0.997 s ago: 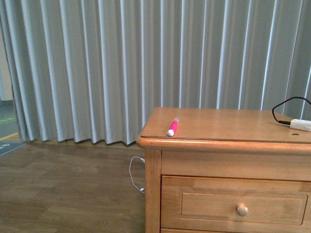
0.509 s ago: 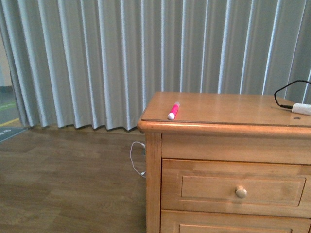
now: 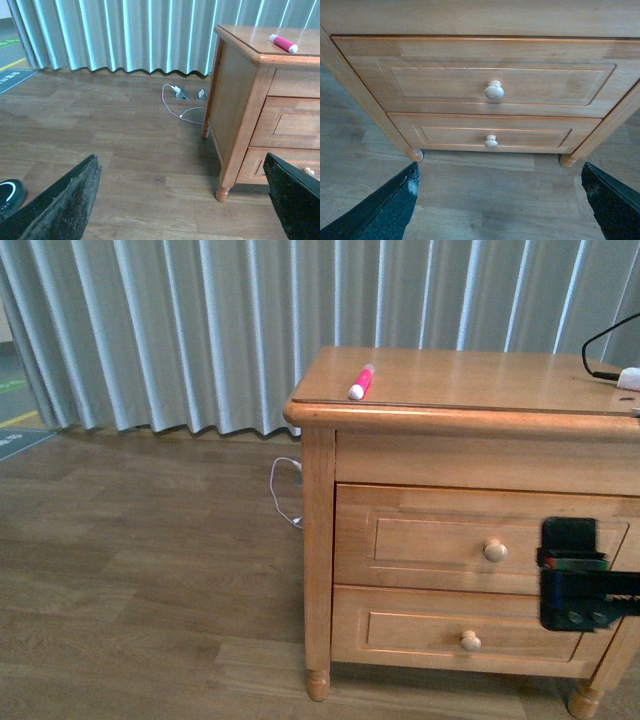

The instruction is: Place pink marker in drawer with both arms

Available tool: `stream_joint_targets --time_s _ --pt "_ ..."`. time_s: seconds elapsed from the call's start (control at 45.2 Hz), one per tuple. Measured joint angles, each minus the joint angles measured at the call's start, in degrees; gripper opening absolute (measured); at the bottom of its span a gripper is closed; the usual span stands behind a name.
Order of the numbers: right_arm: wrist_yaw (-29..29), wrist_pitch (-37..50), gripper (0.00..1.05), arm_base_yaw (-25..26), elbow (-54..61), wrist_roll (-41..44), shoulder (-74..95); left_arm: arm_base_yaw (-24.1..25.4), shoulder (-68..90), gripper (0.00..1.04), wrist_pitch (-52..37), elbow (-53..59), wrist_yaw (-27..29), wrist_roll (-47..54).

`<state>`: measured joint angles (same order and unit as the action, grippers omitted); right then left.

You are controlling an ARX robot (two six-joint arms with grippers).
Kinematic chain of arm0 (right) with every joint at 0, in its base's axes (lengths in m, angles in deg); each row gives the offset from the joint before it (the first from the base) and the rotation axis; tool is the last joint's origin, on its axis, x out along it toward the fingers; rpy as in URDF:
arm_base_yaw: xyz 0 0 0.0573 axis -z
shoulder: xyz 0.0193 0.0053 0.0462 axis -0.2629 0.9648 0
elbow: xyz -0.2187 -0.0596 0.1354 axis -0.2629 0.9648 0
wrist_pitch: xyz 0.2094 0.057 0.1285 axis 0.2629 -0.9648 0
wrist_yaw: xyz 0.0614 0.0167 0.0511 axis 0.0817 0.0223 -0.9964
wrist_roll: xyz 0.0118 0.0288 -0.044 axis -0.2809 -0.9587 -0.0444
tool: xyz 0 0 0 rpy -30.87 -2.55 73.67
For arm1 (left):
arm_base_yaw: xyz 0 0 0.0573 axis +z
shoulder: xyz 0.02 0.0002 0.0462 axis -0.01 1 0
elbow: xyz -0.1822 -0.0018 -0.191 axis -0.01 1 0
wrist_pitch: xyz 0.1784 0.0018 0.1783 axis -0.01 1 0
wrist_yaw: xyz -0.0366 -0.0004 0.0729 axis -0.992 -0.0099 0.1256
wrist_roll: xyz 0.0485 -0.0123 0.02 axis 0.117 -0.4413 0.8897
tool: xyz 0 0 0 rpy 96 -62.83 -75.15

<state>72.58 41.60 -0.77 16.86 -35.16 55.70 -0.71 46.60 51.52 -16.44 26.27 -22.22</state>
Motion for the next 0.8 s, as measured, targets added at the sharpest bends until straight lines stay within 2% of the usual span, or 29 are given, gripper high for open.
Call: stream_joint_targets --time_s 0.354,0.797 --pt "2.64 3.37 0.96 -1.44 -16.15 -0.96 21.35 0.0 0.0 0.98 0.0 0.0 0.0 0.0" --pt "2.82 4.5 0.96 0.0 -29.83 0.24 35.47 0.0 0.0 0.98 0.0 0.0 0.0 0.0"
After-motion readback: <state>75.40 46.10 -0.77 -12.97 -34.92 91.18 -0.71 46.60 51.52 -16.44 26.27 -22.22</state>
